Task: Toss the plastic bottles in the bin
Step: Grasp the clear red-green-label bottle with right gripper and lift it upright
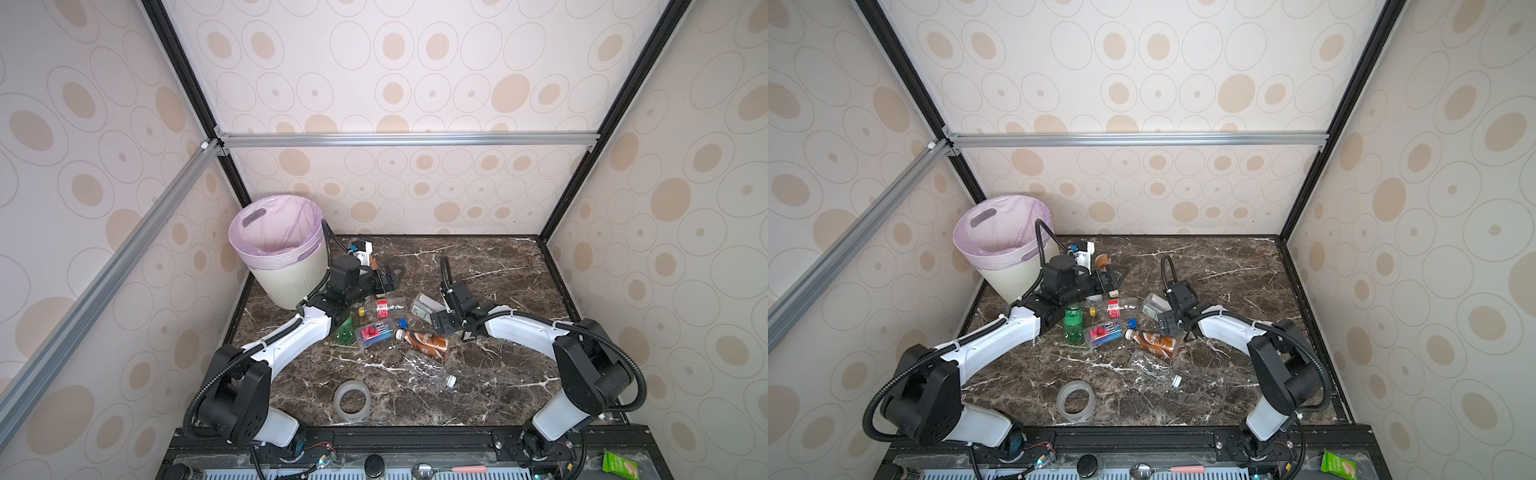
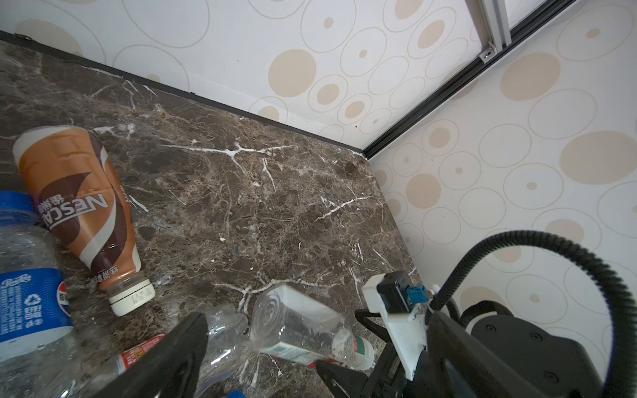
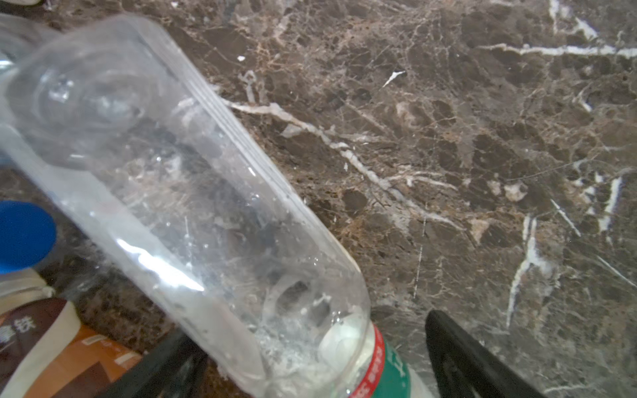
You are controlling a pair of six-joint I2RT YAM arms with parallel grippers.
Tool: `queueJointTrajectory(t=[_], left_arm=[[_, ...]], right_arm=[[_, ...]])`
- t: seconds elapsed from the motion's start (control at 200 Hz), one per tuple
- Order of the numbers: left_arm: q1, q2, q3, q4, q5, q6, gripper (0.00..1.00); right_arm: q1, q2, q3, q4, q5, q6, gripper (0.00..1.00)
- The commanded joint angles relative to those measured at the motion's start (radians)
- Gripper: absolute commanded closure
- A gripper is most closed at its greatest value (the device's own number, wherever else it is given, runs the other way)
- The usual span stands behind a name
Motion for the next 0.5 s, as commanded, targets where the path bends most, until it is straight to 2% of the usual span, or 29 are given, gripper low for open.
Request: queueJointTrajectory(t=[0.0, 0.245, 0.32, 0.495], left_arm=[[-0.017, 0.019, 0.031, 0.026, 0.009, -0.019, 0.01], [-0.035, 0.056, 0.058, 0.026, 0.016, -0.021, 0.01], [-0.036, 0.062, 0.064, 0.026, 0.016, -0.02, 0.01], [-0.042, 0.075, 0.071, 0.026, 0.018, -0.024, 0.01]], right_arm=[[-0.028, 0.019, 0.023, 0.0, -0.022, 0.032, 0.0], [-0.096, 0.034, 0.023, 0.006, -0.088, 0.059, 0.01], [-0.098, 0.034, 0.02, 0.013, -0.1, 0.057, 0.06], [-0.098, 0.035, 0.005, 0.04, -0.129, 0.068, 0.12]])
